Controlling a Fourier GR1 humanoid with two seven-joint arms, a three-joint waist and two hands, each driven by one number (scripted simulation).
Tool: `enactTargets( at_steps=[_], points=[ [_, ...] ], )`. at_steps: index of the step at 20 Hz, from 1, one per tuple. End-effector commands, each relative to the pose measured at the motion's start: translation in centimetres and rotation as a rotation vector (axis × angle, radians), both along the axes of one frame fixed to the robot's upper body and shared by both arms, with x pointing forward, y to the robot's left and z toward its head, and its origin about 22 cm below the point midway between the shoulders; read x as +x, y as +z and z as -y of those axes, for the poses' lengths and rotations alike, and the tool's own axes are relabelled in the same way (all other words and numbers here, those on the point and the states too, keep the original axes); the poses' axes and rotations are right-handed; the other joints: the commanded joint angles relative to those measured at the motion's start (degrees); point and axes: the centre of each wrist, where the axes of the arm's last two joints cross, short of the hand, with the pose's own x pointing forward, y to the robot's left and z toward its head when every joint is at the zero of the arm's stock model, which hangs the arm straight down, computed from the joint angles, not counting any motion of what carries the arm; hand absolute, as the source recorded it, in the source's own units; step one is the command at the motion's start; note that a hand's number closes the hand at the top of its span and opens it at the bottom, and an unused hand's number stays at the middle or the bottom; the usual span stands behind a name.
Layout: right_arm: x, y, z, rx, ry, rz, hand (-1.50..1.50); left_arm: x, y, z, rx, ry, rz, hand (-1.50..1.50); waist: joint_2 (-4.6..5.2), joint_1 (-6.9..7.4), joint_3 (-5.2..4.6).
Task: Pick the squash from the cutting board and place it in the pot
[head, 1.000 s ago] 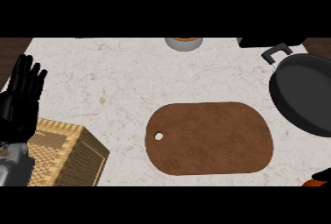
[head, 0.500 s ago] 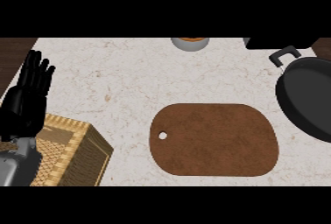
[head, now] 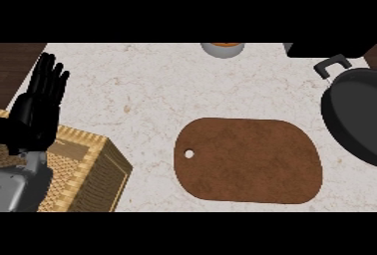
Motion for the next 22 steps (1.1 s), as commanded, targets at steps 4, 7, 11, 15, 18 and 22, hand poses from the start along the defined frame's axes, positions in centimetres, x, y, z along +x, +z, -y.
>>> enactTargets(
  at_steps=[4, 7, 11, 15, 18, 22],
  points=[
    [3.4, -2.3, 2.7, -0.287, -0.211, 0.041, 1.50, 0.0, -1.5, -0.1, 0.001, -0.029, -0.114, 0.00, 1.06, 2.01, -0.43],
    [5.0, -4.4, 4.1, -0.294, -0.182, 0.008, 1.50, -0.7, -1.0, -0.9, 0.015, -0.019, -0.118, 0.00, 0.63, 1.46, -0.42],
    [6.9, -7.8, 4.1, -0.299, -0.156, -0.054, 1.50, -0.5, -1.7, -0.3, 0.006, -0.024, -0.116, 0.00, 0.60, 0.89, -0.44],
    [10.4, -8.2, 2.9, -0.164, -0.166, -0.208, -1.50, 0.5, -1.5, -0.5, 0.010, -0.033, -0.107, 0.00, 0.93, 1.70, -0.46],
    [9.9, -10.8, 3.6, -0.063, -0.081, -0.239, -1.50, -0.3, -2.1, 0.9, 0.005, -0.042, -0.128, 0.00, 1.02, 1.85, -0.30],
    [11.1, -11.8, 2.8, 0.078, 0.054, -0.273, -1.50, 0.5, -1.2, 0.3, 0.012, -0.028, -0.112, 0.00, 0.87, 1.08, -0.32]
  ],
)
